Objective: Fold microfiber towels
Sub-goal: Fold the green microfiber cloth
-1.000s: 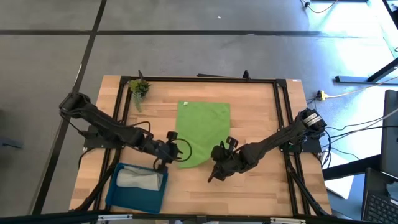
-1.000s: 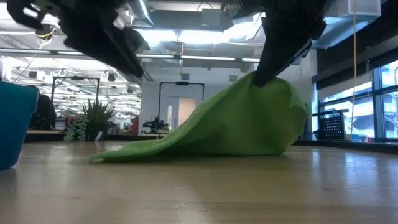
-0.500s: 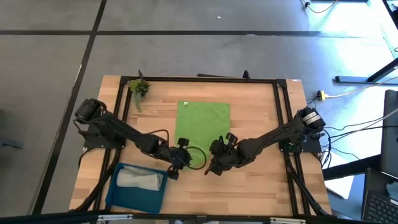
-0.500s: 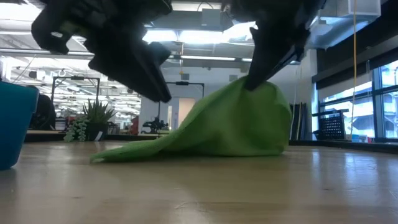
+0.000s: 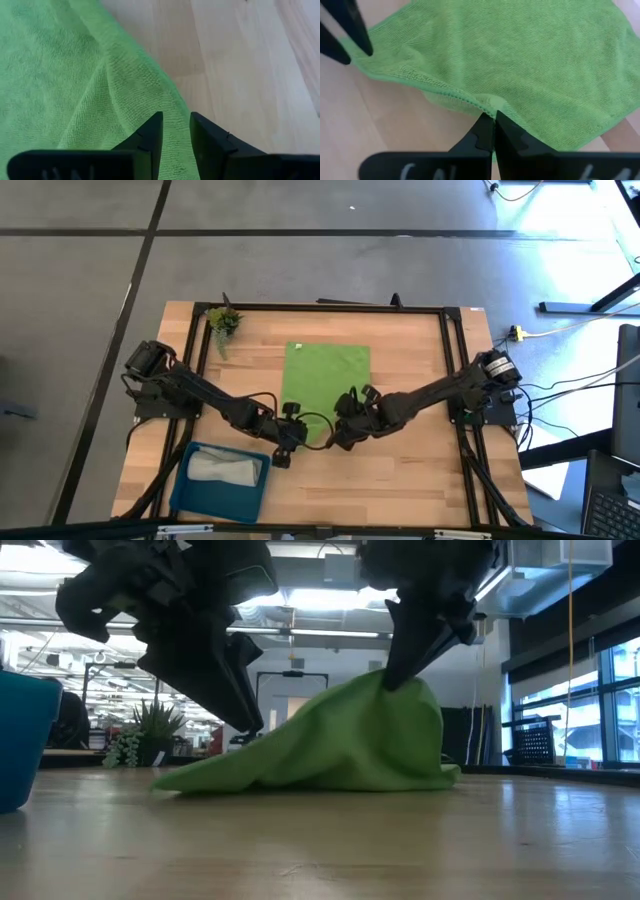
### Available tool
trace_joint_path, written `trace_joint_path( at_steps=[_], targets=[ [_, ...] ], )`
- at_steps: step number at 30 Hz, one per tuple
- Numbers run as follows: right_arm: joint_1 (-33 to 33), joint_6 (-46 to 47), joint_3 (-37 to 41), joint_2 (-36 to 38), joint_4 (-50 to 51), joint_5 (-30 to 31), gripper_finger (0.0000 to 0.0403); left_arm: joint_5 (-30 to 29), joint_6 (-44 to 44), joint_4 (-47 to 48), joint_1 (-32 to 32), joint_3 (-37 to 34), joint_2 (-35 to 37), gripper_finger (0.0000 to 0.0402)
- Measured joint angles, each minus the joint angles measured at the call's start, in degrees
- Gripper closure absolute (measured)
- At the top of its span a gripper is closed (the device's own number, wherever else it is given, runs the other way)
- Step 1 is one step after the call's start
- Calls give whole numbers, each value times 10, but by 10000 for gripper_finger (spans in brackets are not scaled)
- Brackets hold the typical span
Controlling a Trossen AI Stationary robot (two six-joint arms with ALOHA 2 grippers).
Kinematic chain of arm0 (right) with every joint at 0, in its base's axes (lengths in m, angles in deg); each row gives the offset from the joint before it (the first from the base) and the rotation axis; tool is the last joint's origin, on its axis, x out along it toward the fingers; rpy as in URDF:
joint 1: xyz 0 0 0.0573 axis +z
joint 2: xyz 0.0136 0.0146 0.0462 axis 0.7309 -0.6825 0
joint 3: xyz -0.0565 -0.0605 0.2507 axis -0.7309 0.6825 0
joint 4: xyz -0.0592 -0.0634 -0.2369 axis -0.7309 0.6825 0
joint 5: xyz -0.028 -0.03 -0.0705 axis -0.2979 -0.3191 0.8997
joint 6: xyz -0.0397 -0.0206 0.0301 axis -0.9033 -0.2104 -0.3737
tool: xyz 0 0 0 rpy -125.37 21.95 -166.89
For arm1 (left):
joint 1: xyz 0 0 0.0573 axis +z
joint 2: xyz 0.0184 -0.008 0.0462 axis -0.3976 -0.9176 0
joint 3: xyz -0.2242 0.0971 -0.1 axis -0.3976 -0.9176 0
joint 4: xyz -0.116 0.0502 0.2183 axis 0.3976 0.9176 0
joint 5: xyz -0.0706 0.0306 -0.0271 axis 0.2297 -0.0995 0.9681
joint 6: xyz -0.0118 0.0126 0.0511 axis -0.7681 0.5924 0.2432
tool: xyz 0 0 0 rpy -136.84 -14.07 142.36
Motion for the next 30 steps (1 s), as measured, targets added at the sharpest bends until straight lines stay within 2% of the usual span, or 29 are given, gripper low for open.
trace_joint_path(
  at_steps=[5,13,30],
  targets=[
    [-13,-12,0,0,0,0,395,-4,-15,0,0,0,0,316],
    [-30,-18,0,1,0,0,394,-45,-57,11,0,0,0,316],
    [-67,-28,0,1,-21,7,395,-56,-128,15,-1,0,0,316]
  ],
)
